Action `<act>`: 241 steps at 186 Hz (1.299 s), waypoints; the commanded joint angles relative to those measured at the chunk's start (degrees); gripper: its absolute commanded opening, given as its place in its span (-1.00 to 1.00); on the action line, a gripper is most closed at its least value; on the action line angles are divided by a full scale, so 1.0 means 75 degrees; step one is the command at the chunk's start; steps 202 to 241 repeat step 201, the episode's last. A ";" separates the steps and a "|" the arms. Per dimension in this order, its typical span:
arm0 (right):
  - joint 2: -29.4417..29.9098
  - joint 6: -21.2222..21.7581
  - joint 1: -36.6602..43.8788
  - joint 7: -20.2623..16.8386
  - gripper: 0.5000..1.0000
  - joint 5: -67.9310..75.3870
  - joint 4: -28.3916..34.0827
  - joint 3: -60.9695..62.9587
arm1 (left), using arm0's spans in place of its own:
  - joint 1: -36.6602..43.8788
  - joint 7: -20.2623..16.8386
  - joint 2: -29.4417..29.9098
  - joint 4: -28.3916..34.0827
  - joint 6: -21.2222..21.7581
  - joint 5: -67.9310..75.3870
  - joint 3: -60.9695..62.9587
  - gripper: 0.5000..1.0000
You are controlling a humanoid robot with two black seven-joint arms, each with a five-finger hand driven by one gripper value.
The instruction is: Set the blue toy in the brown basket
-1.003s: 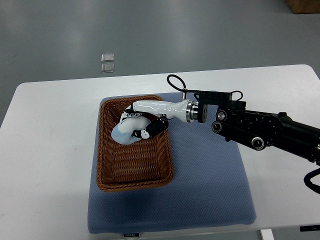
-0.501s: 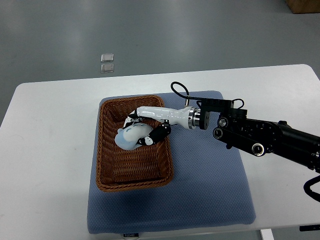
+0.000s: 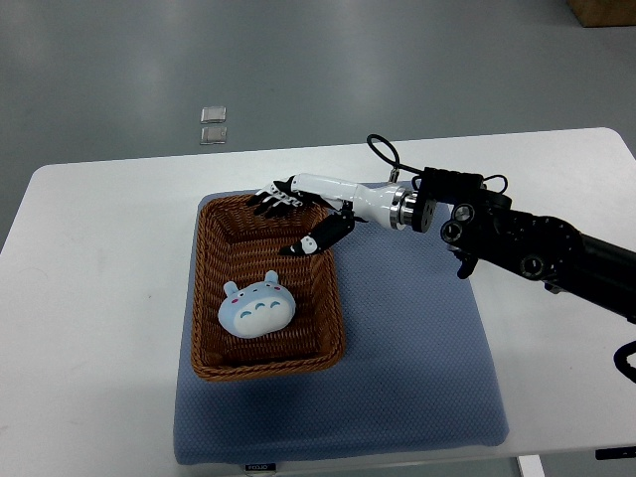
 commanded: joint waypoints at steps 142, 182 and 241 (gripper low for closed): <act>-0.0834 0.0292 -0.0229 -0.2122 0.65 0.8801 -0.2112 -0.0027 | 0.0003 0.0006 0.0000 0.0000 -0.0002 0.0000 0.0000 1.00; -0.0846 0.0304 -0.0240 -0.1806 0.65 0.8743 -0.2171 -0.0074 | 0.0003 -0.0005 0.0000 0.0000 -0.0002 0.0000 0.0000 1.00; -0.0846 0.0268 -0.0240 -0.1794 0.65 0.8743 -0.2183 -0.0074 | -0.0009 0.0006 0.0000 0.0000 -0.0002 0.0000 0.0000 1.00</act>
